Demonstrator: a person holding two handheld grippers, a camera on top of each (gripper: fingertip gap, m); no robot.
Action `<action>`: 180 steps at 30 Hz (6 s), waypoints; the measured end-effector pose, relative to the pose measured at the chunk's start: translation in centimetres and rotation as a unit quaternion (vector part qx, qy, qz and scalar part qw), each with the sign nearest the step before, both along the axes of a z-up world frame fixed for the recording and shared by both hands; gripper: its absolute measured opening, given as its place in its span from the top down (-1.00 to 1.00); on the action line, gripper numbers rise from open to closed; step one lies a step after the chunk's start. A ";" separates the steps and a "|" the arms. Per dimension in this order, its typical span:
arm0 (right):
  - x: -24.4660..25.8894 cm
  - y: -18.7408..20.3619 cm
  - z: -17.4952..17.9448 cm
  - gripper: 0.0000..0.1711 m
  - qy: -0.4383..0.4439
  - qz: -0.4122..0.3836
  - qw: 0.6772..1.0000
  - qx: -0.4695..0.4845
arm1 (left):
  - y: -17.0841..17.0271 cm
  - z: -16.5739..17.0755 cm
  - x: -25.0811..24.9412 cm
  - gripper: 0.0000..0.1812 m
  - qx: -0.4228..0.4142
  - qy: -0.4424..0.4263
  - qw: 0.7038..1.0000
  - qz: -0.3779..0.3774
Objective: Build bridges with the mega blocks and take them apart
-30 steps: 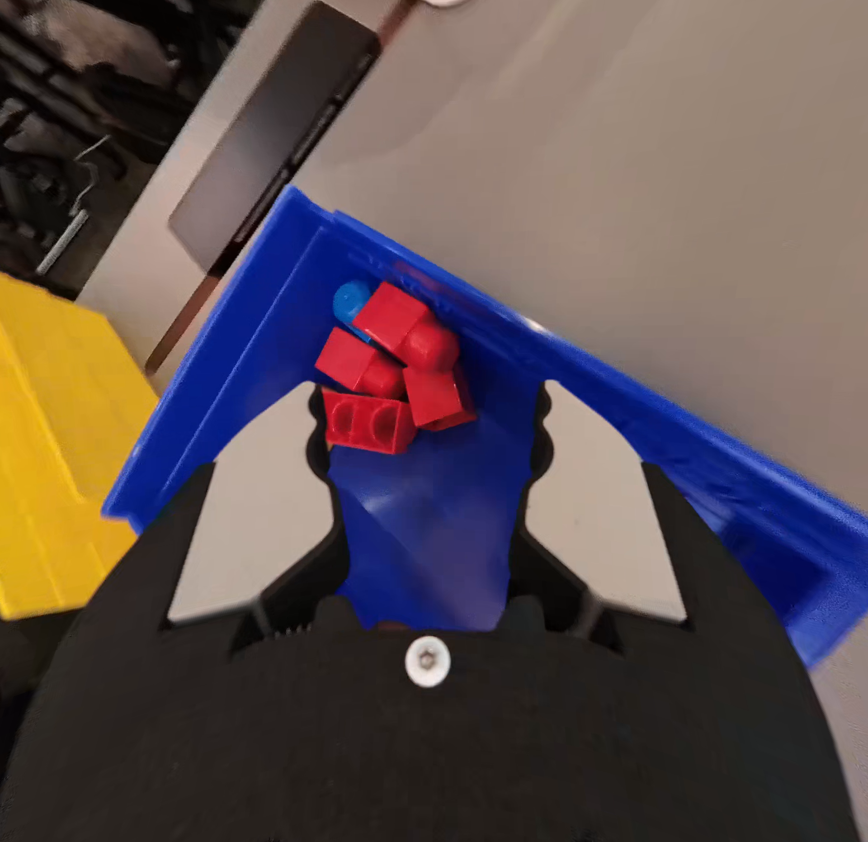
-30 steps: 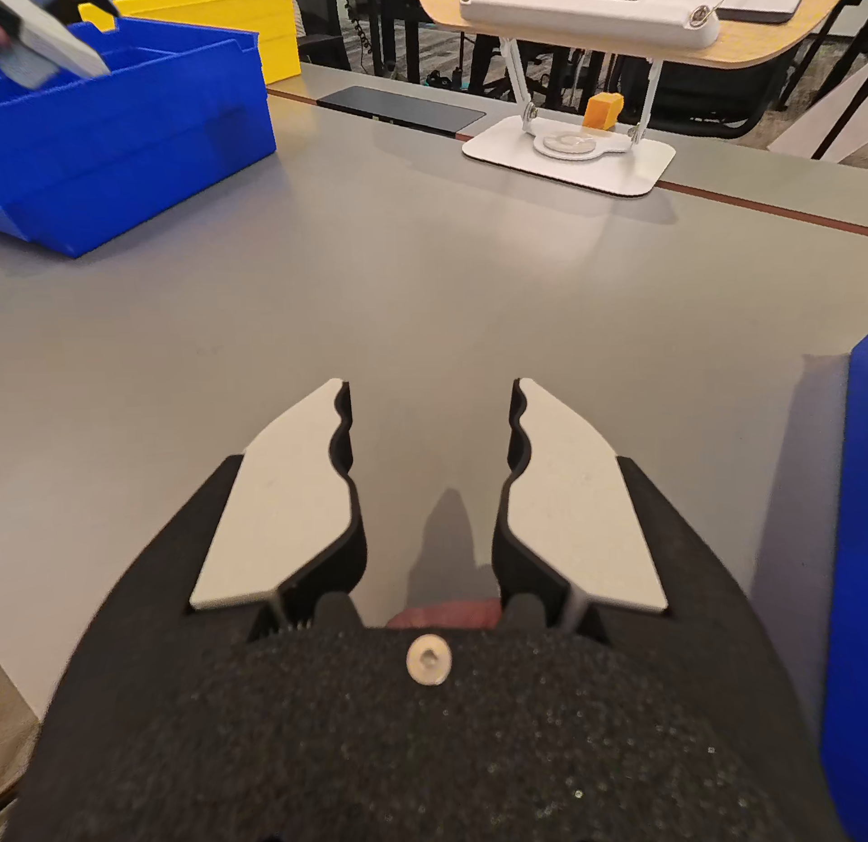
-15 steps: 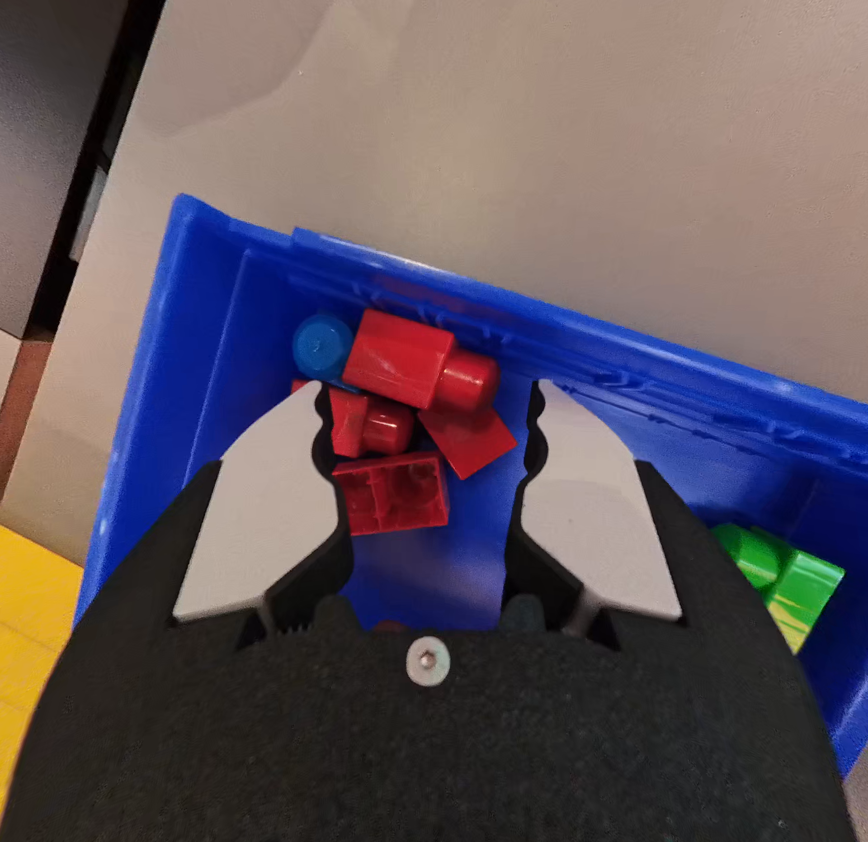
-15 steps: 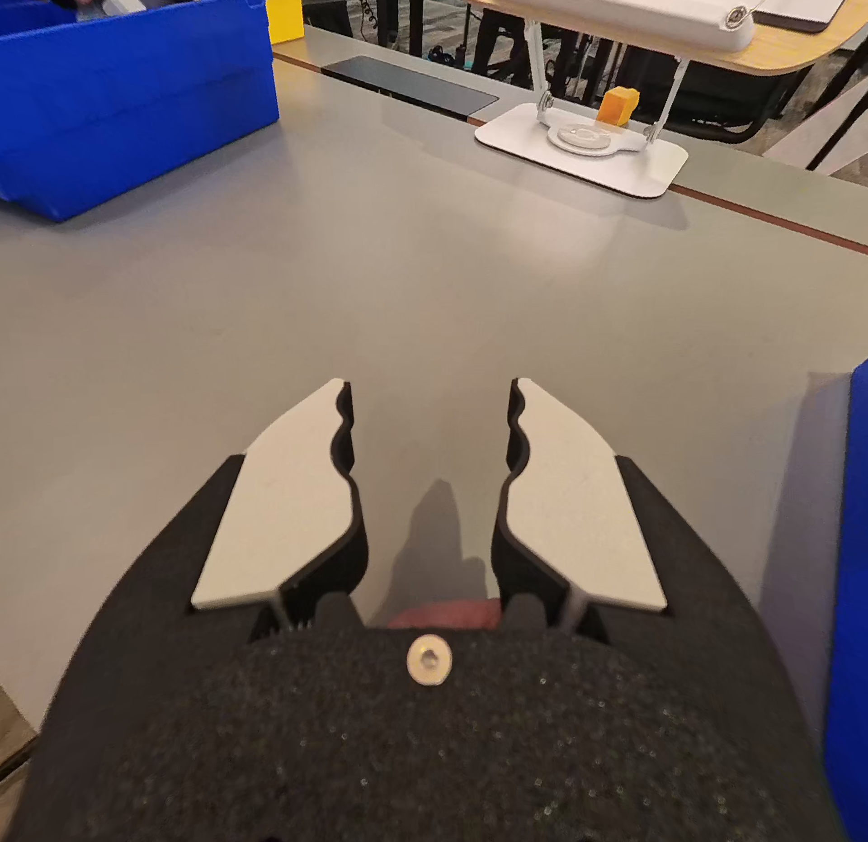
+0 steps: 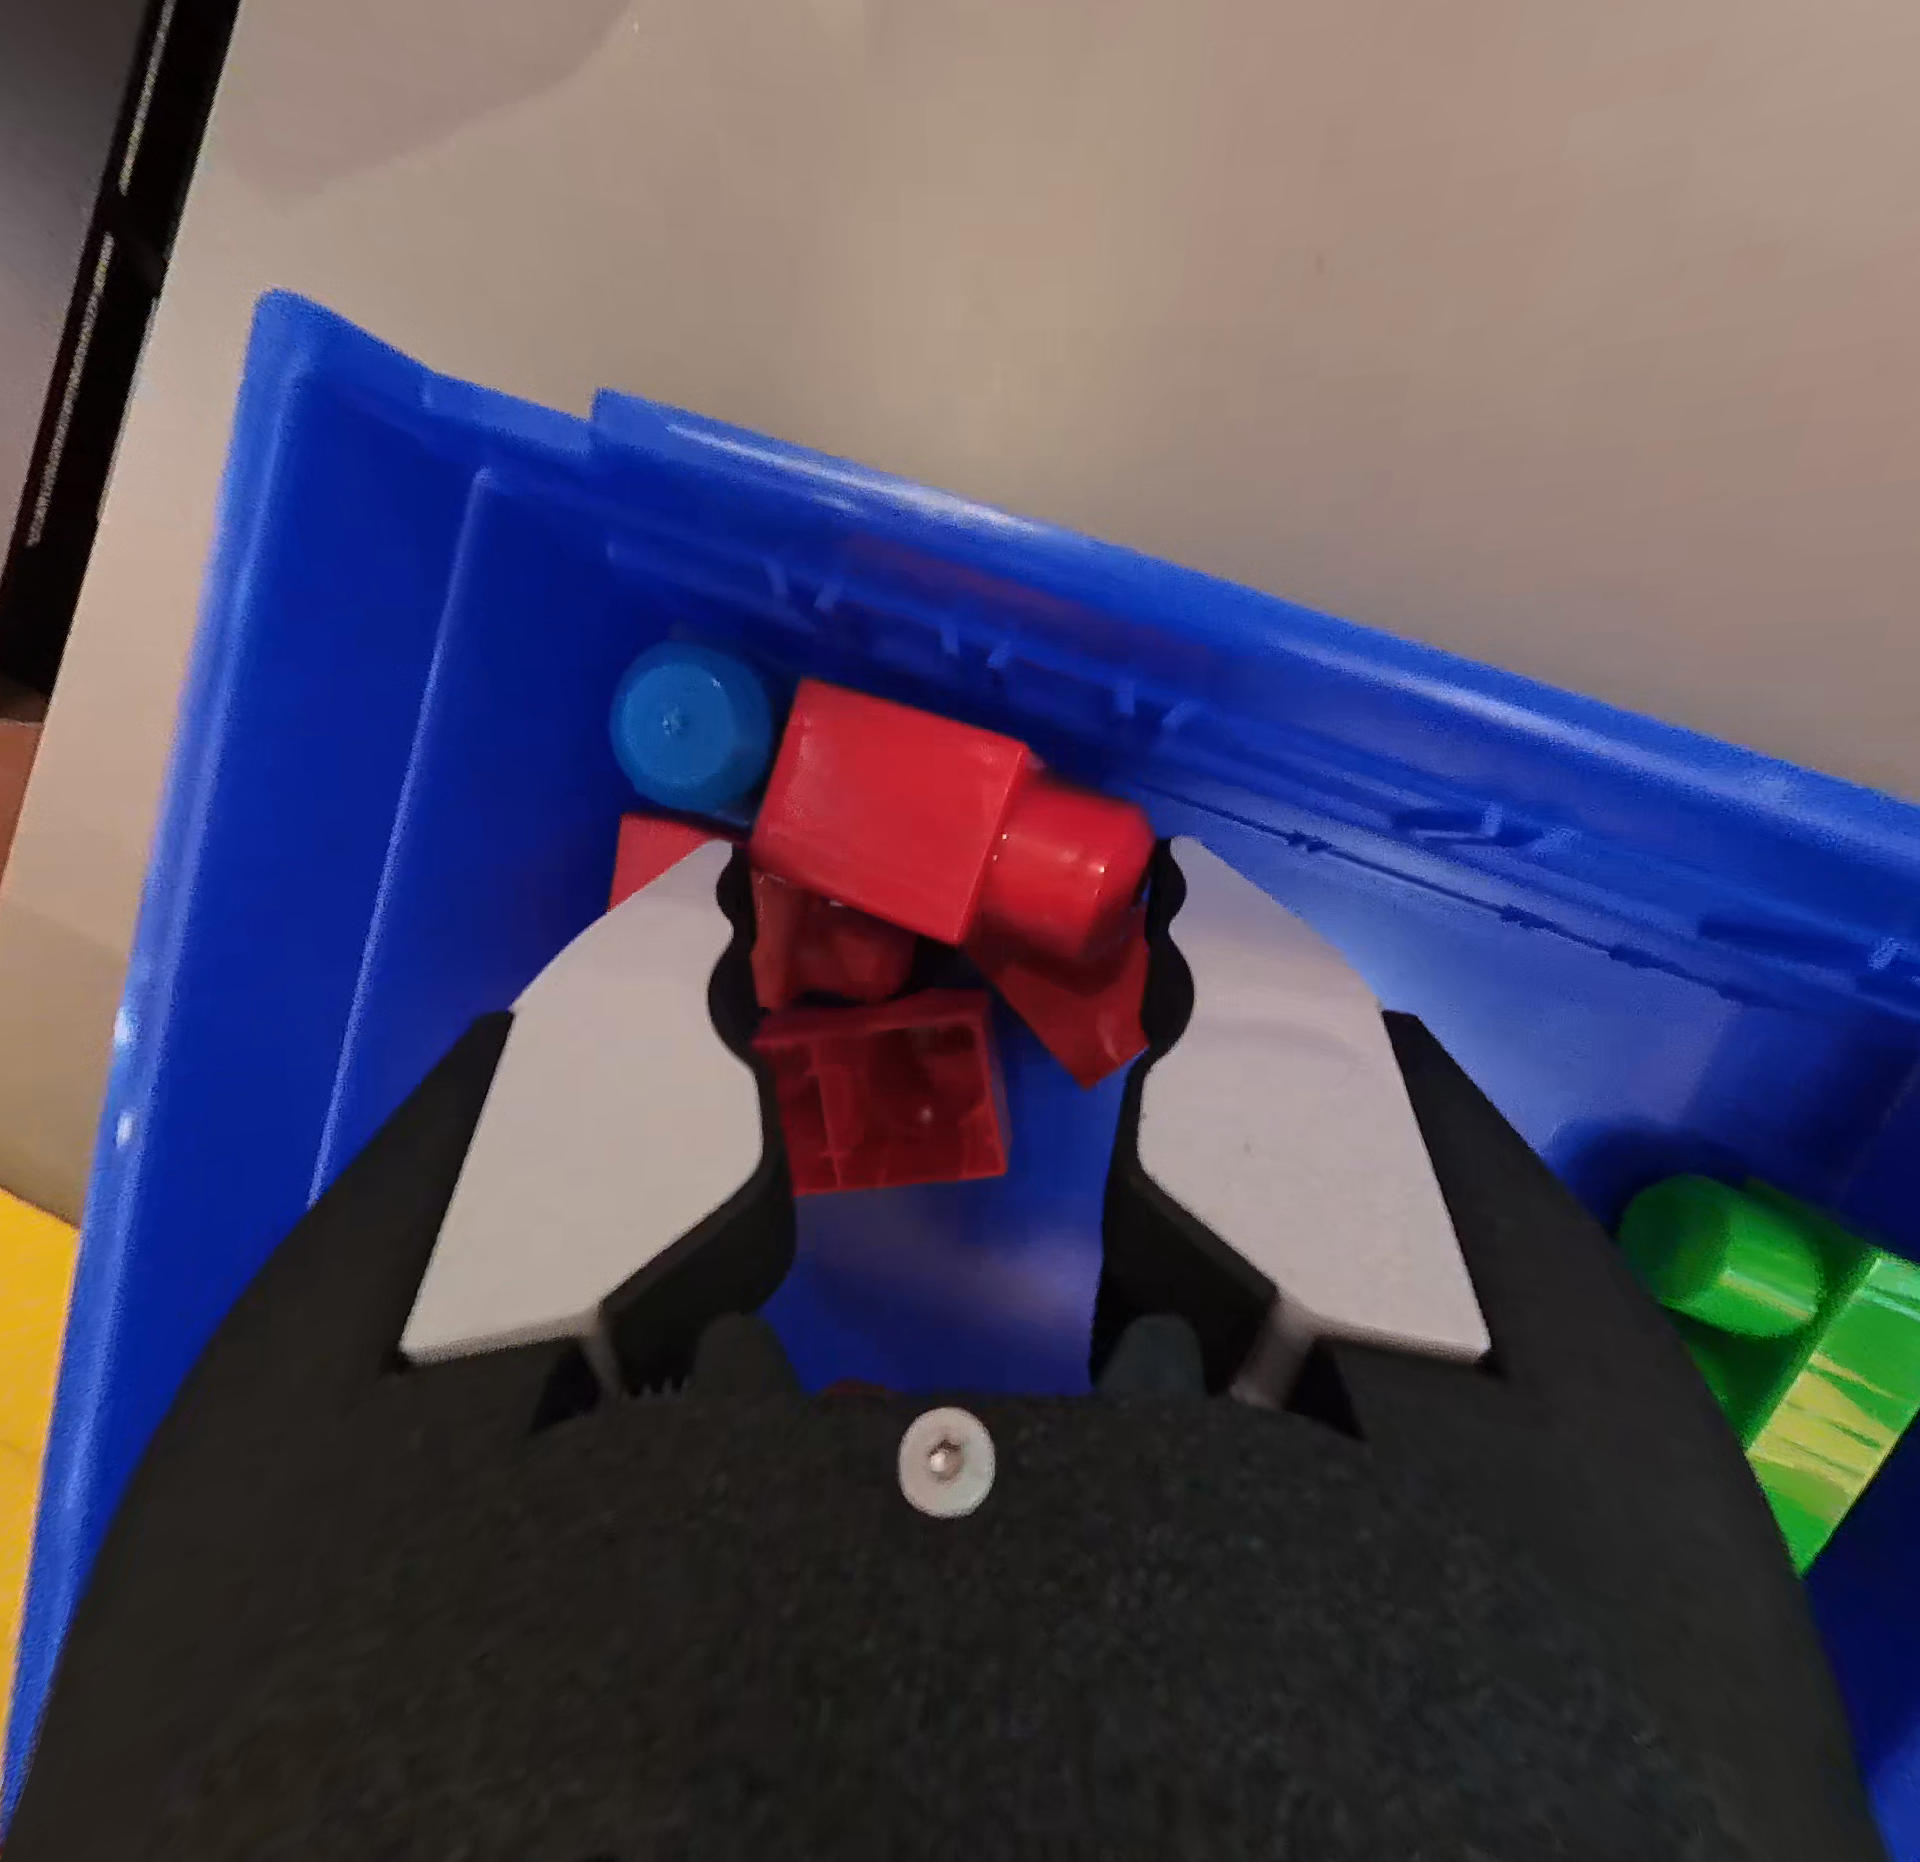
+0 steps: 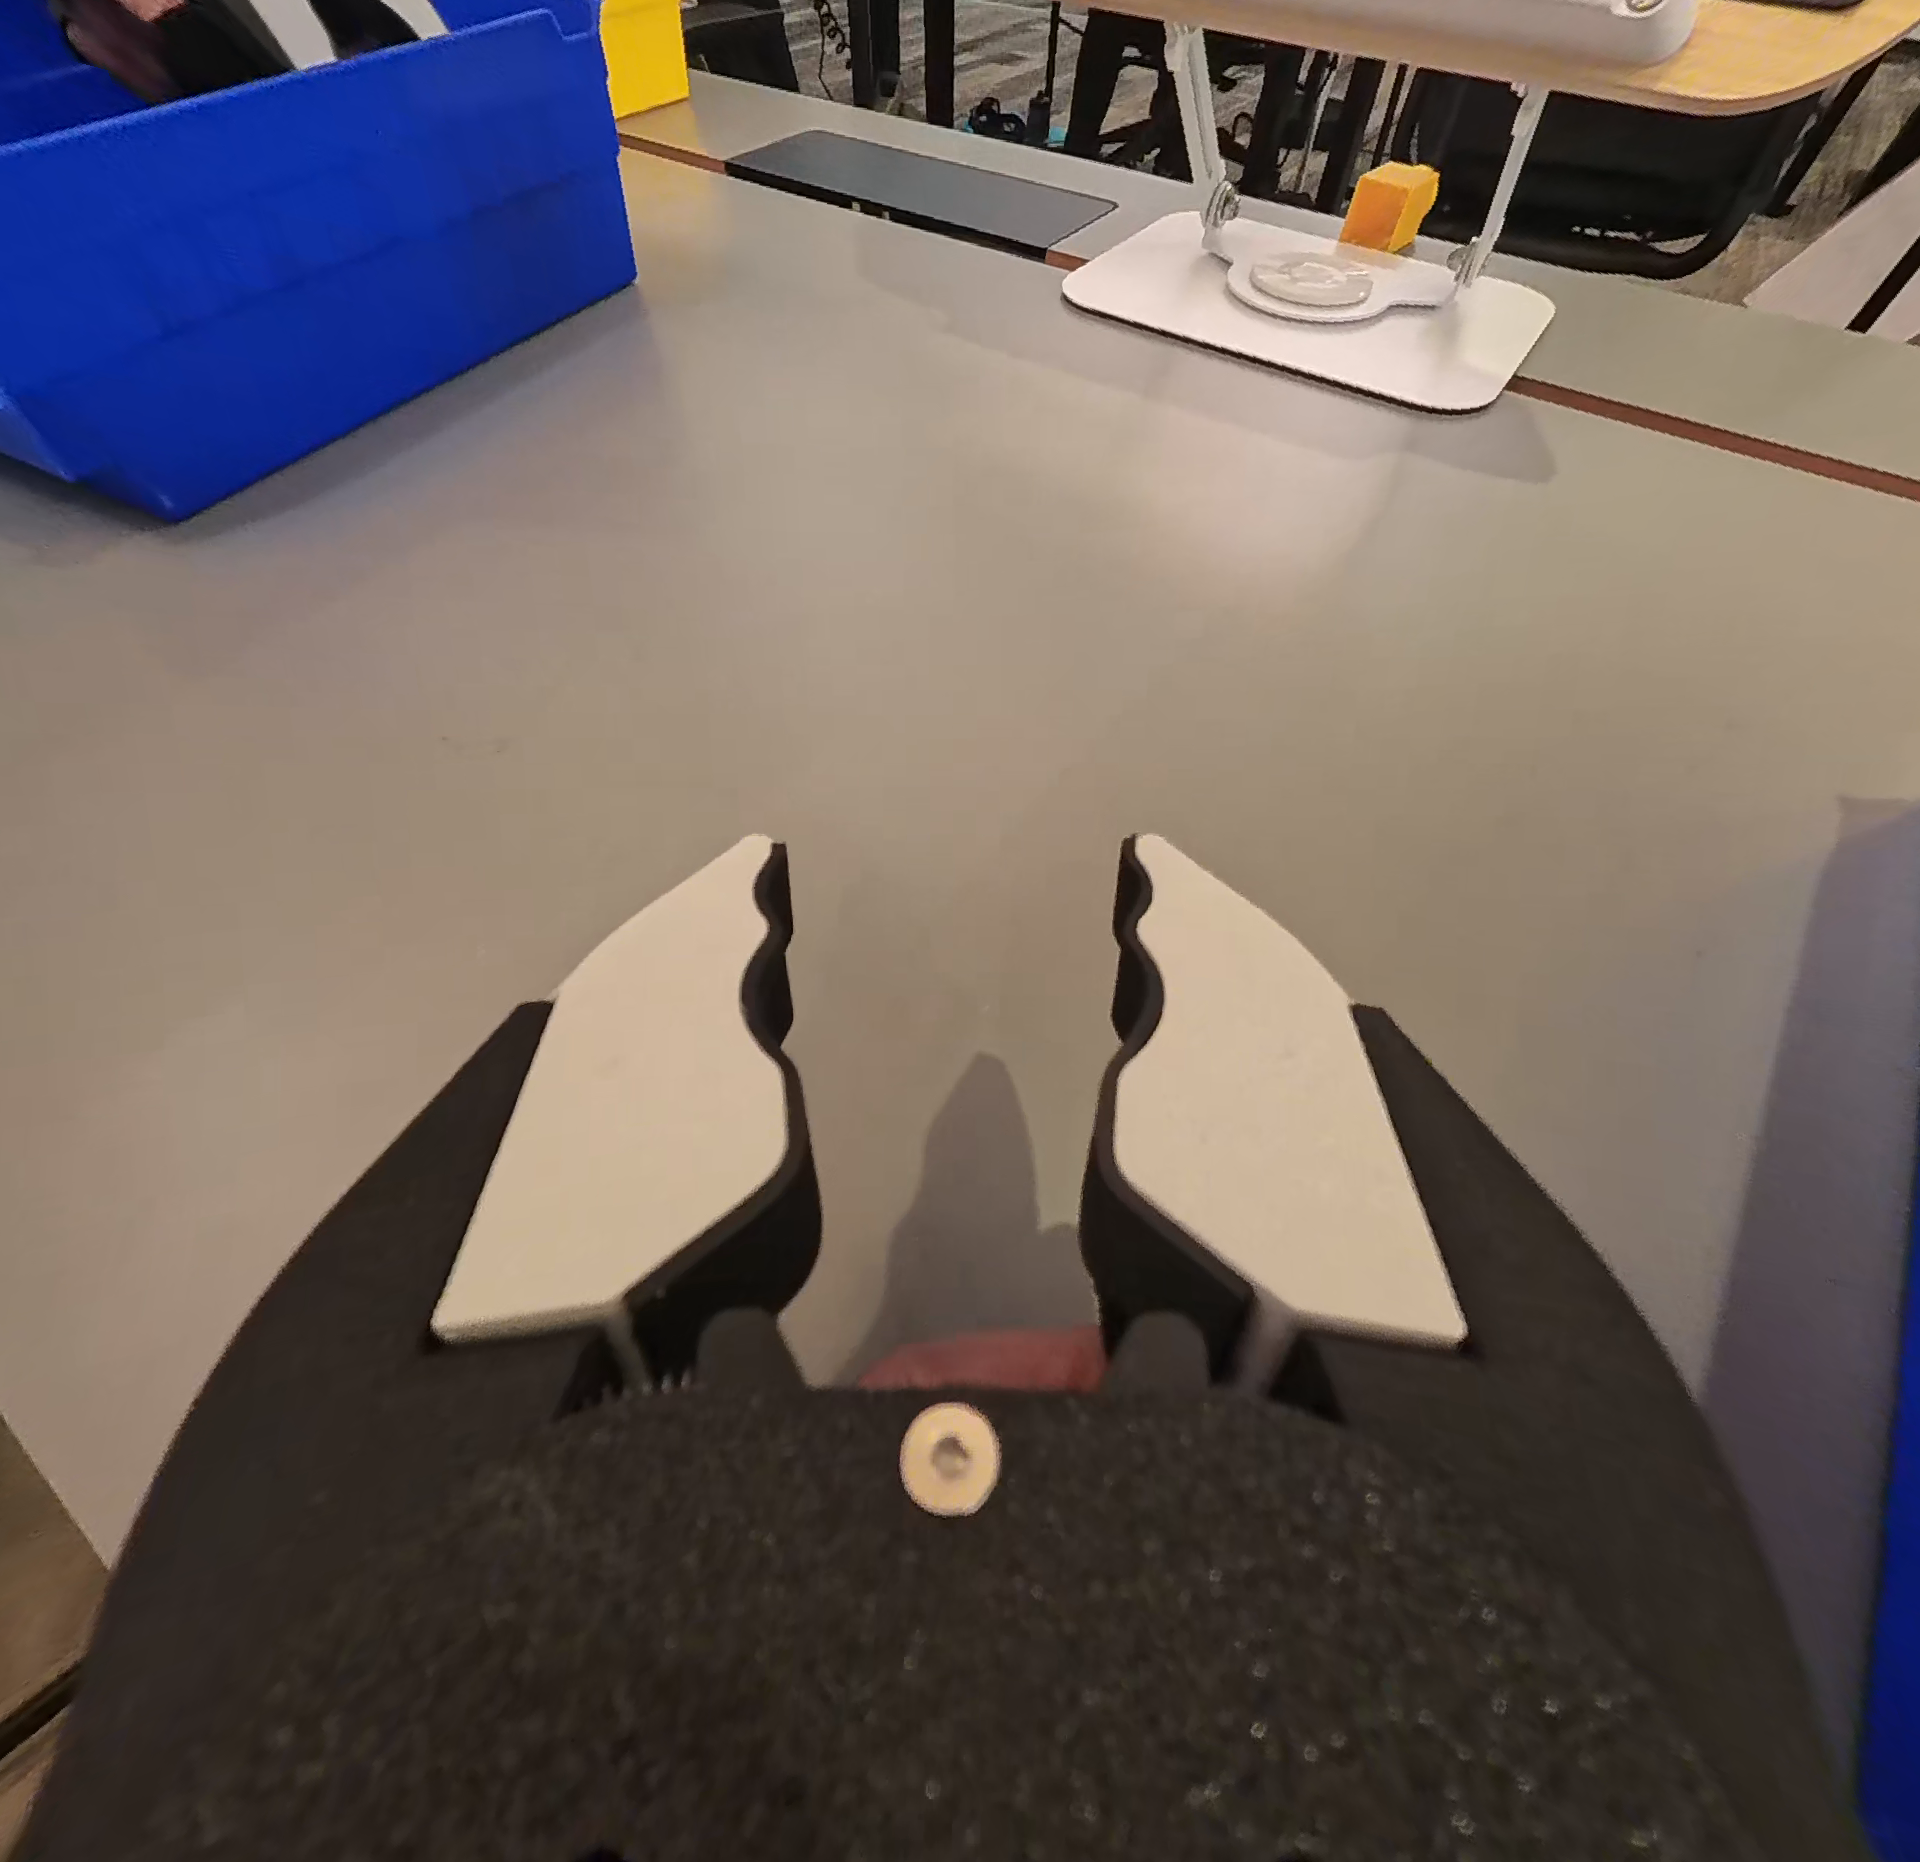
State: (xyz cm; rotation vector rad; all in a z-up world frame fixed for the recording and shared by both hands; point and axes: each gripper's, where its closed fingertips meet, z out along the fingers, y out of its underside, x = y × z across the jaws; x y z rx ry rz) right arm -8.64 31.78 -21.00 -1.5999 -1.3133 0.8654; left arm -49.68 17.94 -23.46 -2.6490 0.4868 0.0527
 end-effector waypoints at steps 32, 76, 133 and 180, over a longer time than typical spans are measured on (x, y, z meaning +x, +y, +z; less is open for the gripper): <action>1.5 1.7 1.9 0.31 0.036 -0.004 0.999 0.027 | -5.2 7.7 27.5 0.21 0.362 -0.060 0.898 0.243; 2.0 1.5 2.8 0.34 0.043 0.006 0.999 0.013 | 8.5 2.2 27.5 0.10 -0.067 -0.391 0.911 0.115; 1.3 1.4 0.7 0.33 0.014 0.013 1.000 0.010 | -5.3 4.7 5.2 0.24 0.133 -0.048 0.941 0.308; 1.4 1.3 1.0 0.36 0.019 0.011 0.999 0.027 | -9.6 11.2 21.7 0.60 0.448 0.011 0.808 0.382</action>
